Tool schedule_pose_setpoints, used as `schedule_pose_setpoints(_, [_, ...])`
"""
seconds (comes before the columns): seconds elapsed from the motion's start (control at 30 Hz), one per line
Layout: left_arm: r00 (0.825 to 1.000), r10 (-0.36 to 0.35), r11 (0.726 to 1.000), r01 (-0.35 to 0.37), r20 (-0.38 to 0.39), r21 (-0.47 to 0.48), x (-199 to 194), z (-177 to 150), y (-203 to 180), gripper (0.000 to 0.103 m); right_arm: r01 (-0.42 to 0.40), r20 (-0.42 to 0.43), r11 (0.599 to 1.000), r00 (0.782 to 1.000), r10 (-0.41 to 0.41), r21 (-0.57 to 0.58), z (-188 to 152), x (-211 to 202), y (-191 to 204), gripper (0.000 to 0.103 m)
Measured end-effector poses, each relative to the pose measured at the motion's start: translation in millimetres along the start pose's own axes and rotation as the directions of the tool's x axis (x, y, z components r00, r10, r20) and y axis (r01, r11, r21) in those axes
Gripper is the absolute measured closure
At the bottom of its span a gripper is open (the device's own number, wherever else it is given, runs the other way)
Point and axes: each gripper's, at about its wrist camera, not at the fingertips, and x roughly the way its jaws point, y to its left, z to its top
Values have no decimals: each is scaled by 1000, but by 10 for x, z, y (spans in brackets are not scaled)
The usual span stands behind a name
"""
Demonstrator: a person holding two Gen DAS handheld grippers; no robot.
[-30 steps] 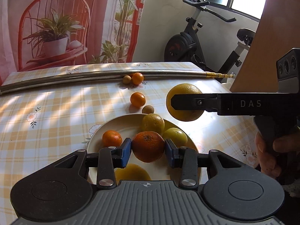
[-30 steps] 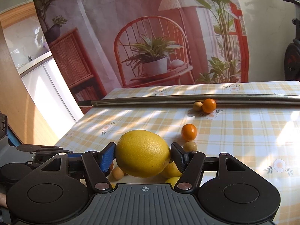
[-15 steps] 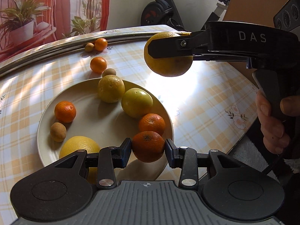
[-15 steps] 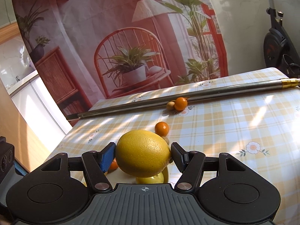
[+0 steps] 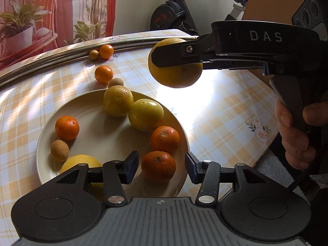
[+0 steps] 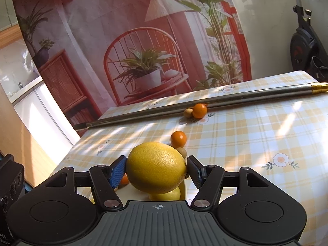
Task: Organize fruits
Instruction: 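Lower the mandarin onto the plate and open the left gripper while the right gripper carries the grapefruit over, then lower the grapefruit onto the plate and open the right gripper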
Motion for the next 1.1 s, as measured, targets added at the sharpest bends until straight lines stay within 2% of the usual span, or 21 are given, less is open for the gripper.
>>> schedule_pose_setpoints(0.03, [1000, 3, 1000, -3, 16, -11, -32, 7, 16, 40, 2, -2, 1000, 1000, -2, 6, 1, 3, -3, 43])
schedule_pose_setpoints(0.13, [997, 24, 999, -21, 75, -40, -186, 5, 66, 38, 2, -4, 1000, 1000, -2, 8, 8, 9, 1, 43])
schedule_pose_setpoints(0.23, [987, 72, 994, -58, 146, -93, -372, 13, 175, 36, 4, -12, 1000, 1000, -4, -6, 14, 20, 27, 43])
schedule_pose_setpoints(0.4, [959, 200, 964, -155, 202, -217, -623, 43, 460, 36, 13, -40, 999, 999, -15, -38, 41, 129, 119, 43])
schedule_pose_setpoints(0.47, [938, 261, 945, -202, 226, -256, -732, 54, 568, 36, 7, -52, 998, 999, -10, -55, 62, 203, 173, 43])
schedule_pose_setpoints(0.57, [910, 336, 918, -259, 242, -300, -844, 48, 702, 36, -8, -82, 993, 997, -1, -118, 107, 354, 328, 43])
schedule_pose_setpoints(0.67, [896, 366, 899, -270, 252, -346, -910, 28, 834, 36, -25, -128, 974, 992, -4, -224, 121, 540, 513, 43])
schedule_pose_setpoints(0.87, [893, 379, 878, -264, 241, -400, -938, -26, 1047, 37, -55, -198, 884, 979, -44, -464, 140, 948, 859, 43])
schedule_pose_setpoints(1.1, [905, 353, 875, -229, 239, -426, -910, -99, 1192, 37, -65, -260, 822, 960, -103, -565, 42, 1319, 1027, 43])
